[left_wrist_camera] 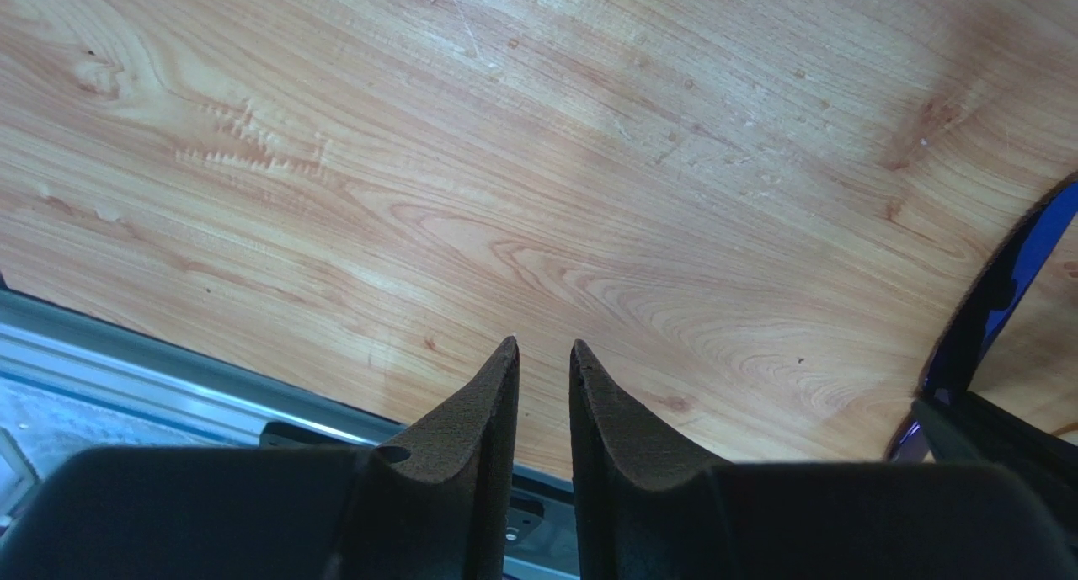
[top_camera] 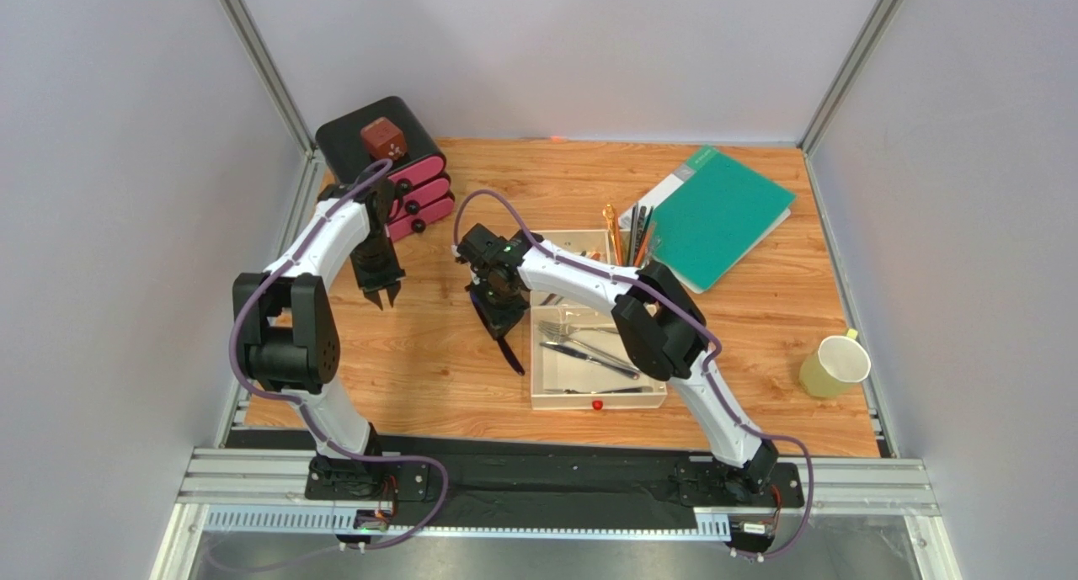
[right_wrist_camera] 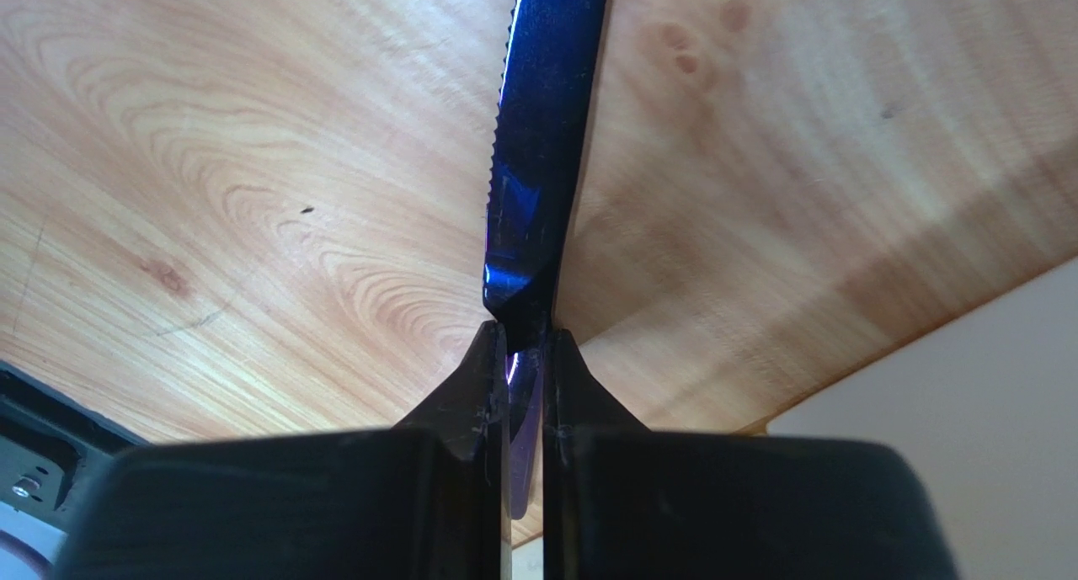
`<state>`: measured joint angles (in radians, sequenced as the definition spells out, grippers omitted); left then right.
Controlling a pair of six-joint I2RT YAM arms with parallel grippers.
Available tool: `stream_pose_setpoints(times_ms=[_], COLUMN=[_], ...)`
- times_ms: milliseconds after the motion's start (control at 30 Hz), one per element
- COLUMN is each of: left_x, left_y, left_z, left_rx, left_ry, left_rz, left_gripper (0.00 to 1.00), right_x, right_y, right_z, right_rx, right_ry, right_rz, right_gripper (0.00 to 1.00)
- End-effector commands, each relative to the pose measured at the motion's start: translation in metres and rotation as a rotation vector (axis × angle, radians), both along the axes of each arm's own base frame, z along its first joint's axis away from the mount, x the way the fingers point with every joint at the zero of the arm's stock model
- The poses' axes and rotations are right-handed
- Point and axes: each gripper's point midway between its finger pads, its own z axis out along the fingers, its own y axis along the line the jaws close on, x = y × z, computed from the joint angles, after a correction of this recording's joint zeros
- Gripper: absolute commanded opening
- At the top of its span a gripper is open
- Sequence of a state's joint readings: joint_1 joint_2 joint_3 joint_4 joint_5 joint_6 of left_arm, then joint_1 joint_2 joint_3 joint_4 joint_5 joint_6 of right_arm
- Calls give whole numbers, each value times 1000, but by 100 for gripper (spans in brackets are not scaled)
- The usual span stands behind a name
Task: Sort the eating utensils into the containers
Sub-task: Pick up the knife at the center of the board.
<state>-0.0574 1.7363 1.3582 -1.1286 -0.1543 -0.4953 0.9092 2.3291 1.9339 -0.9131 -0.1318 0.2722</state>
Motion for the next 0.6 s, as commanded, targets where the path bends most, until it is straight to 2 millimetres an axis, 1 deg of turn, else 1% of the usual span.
stream_pose_setpoints(times_ms=[0, 67, 133, 200, 267, 567], left_x=[-1, 0, -1, -1, -1, -4], left_y=[2, 2, 3, 4, 4, 10], left_z=[13, 15, 18, 19, 21, 26], left_rx=[-6, -6, -8, -13, -14, -23], left_ry=[-47, -53, -62, -65, -71, -93], left_rz=[1, 4, 5, 11, 13, 34], left_gripper=[27, 27, 27, 27, 27, 27], right_x=[-37, -42, -42, -42, -44, -39], right_y=[1, 8, 16, 21, 23, 21], right_z=[-24, -11, 4, 13, 22, 52], right_rx=[-67, -44, -13, 3, 13, 39], right_ry=[52, 45, 26, 14, 0, -58], right_rz=[77, 90, 82, 77, 86, 102], right_gripper=[0, 0, 0, 0, 0, 0])
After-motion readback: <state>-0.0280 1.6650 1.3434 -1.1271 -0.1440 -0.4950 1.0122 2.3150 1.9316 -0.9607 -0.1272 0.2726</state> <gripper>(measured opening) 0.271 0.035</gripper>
